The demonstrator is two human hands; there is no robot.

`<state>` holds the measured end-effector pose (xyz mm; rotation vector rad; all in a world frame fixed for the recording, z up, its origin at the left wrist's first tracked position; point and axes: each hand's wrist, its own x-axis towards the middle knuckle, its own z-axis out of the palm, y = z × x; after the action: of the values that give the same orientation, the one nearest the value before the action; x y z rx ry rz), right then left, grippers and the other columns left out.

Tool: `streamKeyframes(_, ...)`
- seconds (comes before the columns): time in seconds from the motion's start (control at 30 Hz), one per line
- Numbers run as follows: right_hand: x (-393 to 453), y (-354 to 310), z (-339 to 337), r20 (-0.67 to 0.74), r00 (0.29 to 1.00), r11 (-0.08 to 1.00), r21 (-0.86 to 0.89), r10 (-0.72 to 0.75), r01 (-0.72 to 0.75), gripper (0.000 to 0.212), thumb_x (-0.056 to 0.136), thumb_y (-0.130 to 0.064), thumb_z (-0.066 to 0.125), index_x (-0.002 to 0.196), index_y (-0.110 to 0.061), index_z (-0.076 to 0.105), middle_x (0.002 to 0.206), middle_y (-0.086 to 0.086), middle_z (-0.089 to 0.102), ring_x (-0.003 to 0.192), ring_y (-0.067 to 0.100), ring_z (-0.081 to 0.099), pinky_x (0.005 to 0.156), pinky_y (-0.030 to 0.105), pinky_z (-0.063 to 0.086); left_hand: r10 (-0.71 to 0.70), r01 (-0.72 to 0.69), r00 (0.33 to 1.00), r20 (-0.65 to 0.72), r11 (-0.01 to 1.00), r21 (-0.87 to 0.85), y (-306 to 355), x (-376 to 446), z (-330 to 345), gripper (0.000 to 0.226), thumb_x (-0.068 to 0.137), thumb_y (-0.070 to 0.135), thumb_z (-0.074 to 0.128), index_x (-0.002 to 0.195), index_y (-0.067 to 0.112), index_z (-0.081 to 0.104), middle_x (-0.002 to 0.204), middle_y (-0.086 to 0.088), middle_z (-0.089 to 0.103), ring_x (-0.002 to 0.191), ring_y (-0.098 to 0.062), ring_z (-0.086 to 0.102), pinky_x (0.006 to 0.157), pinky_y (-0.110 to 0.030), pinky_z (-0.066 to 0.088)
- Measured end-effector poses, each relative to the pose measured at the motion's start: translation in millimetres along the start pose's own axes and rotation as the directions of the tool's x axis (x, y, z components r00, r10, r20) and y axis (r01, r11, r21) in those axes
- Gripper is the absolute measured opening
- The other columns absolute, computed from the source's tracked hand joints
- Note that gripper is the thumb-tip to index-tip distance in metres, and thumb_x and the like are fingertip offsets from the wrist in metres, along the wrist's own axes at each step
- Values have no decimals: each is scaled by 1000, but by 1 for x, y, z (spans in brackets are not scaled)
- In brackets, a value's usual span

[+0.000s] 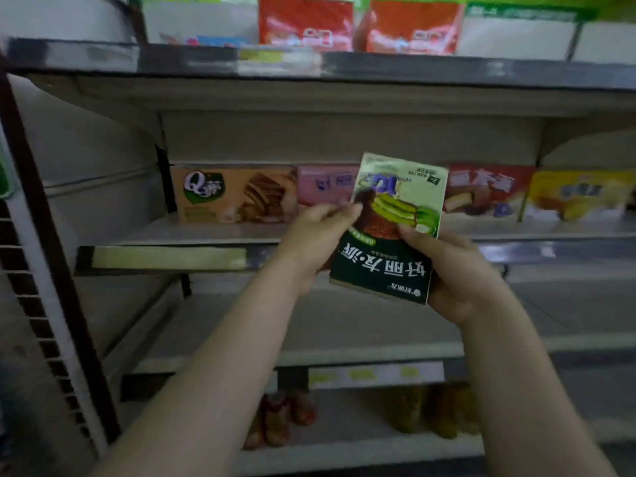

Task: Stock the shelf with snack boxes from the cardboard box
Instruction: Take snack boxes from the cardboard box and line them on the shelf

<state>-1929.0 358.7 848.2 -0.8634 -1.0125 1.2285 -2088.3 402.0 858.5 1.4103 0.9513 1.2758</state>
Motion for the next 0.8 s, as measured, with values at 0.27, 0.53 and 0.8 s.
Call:
streamKeyframes(0.27,-164,41,-89,-407,911,981,-141,69,-137,24,86,-17,65,109,-10,63,95,10,75,76,19,73,55,26,57,-183,274,945,271,894,-353,-98,-127,87,56,60,17,76,114,14,63,98,-4,75,80,-17,73,57,-25,55)
streamKeyframes(0.53,-304,58,-198,-807,587,955,-123,62,-270,31,92,-42,59,112,-19,64,107,-1,68,103,18,62,90,40,50,-88,118,921,380,992,-55,-140,-218,219,42,82,11,75,116,30,59,105,13,67,99,-8,64,74,-30,58)
streamKeyframes(0.8,-402,0,-343,-770,588,924,370,250,92,50,91,-49,53,125,-13,60,102,14,71,88,26,65,66,34,54,598,-756,498,628,654,-25,-151,-264,409,56,74,-5,68,108,38,61,117,24,59,122,-12,42,107,-50,36)
